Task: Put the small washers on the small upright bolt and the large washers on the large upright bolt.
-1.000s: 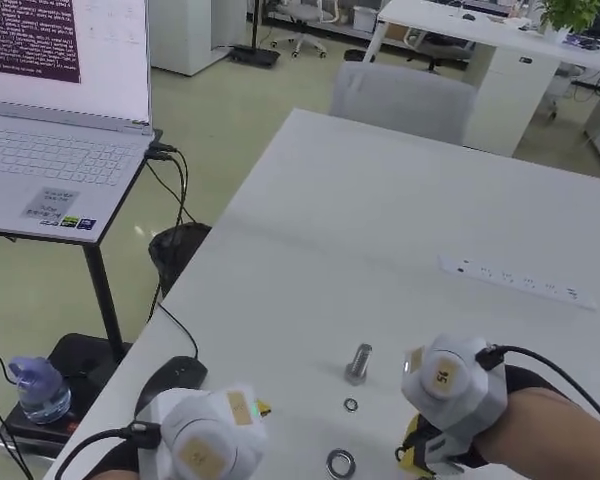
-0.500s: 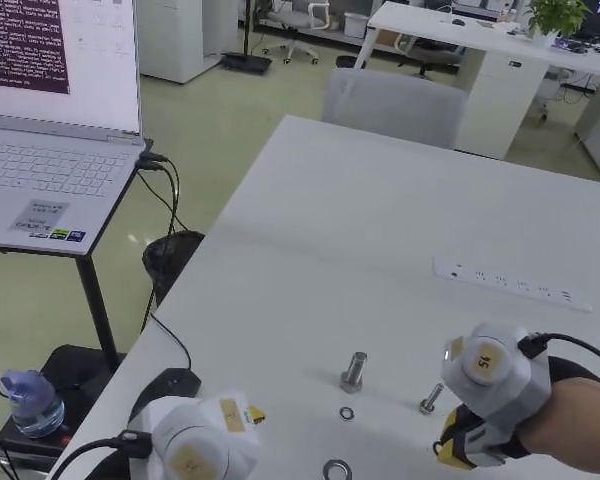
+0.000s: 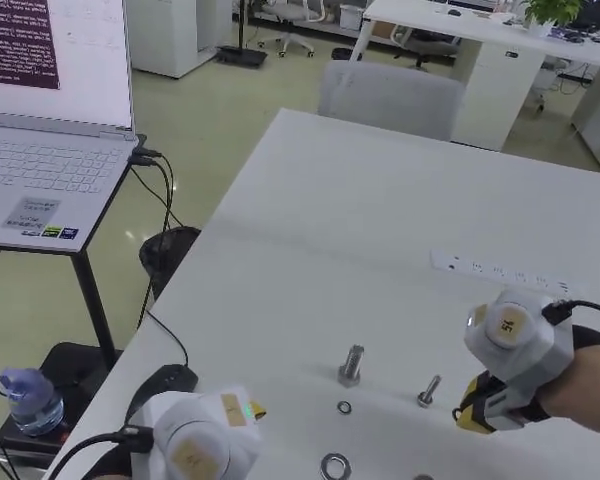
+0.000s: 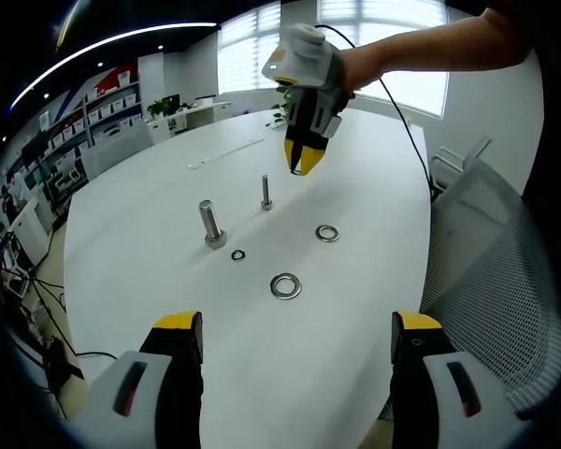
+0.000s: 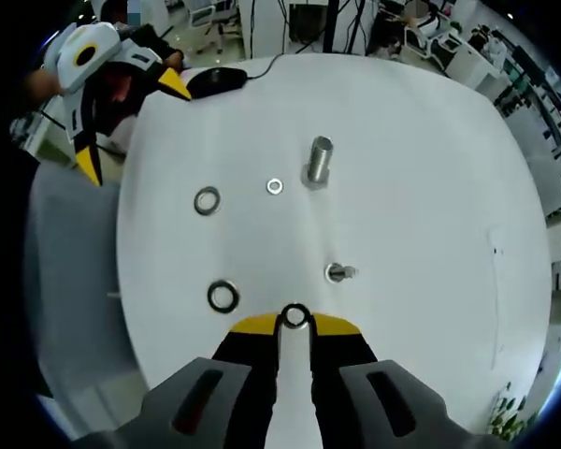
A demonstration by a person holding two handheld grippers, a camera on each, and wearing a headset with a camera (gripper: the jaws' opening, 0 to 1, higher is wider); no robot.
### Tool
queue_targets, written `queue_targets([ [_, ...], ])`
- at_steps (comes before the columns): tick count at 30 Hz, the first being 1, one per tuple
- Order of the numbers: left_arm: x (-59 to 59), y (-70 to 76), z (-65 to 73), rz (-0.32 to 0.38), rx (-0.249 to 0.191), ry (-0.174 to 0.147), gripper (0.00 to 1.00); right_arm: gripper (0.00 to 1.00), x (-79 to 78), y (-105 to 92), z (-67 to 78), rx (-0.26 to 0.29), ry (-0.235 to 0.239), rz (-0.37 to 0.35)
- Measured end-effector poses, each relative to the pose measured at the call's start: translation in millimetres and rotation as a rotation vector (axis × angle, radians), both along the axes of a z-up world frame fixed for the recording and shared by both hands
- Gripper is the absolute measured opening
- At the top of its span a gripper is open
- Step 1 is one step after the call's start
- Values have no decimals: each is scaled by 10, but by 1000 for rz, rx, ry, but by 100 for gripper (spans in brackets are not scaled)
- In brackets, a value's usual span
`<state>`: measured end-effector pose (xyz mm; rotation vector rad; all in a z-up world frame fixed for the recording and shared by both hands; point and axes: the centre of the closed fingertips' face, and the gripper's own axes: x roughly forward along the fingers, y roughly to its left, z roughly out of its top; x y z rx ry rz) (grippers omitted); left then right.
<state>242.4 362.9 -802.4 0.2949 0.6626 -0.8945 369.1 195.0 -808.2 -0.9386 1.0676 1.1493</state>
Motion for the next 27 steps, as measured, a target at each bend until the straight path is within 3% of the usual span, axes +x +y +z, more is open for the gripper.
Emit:
queue_targets([
  [11,38,16,5,10,0,-3,84,12,327,117,49,15,-40,-17],
  [19,43,10,0,10,-8,2,88,12,407,168,9,24,-42,-18],
  [23,41,-13,7,1,-22,-10,93,12,414,191,-23,23,-37,-16],
  [27,25,-21,-7,0,-25,0,97,12,426,209,-54,19,-35,-8],
])
